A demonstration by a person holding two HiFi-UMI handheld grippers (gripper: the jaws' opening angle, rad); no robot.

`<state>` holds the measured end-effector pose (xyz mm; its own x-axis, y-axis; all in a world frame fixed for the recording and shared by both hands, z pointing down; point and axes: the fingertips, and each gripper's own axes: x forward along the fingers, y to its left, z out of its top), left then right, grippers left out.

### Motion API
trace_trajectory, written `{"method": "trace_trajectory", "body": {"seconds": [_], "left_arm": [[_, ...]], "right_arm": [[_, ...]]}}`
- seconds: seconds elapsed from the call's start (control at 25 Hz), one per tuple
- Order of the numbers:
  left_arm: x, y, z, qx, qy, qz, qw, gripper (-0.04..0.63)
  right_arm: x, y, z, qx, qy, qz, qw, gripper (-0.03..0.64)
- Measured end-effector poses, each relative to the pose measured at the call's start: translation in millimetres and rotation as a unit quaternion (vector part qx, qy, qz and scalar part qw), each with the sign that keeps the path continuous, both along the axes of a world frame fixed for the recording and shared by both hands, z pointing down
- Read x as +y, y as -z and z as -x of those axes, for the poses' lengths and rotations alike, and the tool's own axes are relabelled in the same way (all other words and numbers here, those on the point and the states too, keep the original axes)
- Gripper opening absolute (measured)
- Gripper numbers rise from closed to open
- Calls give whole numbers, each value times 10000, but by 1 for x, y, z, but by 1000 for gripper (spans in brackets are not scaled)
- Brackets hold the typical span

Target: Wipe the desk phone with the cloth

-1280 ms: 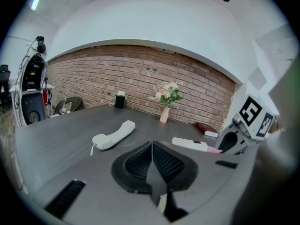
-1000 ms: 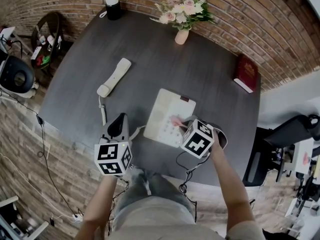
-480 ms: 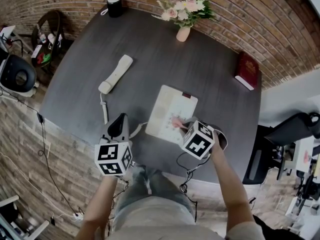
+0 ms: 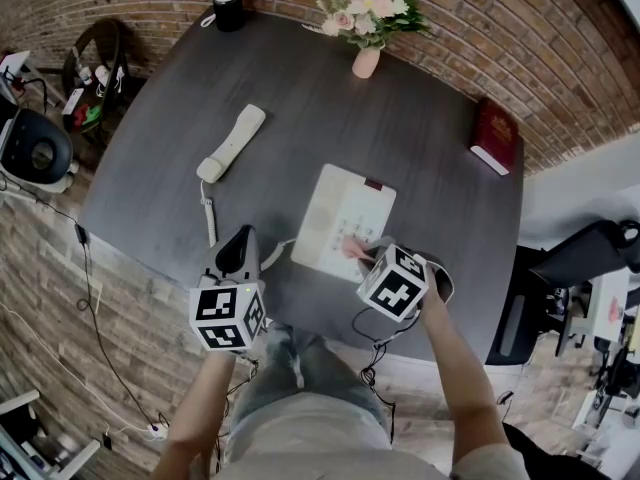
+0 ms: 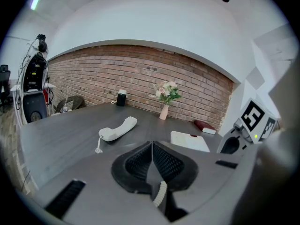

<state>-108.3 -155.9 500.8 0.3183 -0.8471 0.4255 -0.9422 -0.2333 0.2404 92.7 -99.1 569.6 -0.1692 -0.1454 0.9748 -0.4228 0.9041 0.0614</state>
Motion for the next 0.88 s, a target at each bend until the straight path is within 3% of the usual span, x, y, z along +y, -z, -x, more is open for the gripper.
{"method": "trace_trajectory", "body": {"seconds": [0.88], "left_arm": [[23,-6,0,-21,14,53,10000,9]], "right_arm": [[37,-13,14,-178,63,175,9997,20]]}}
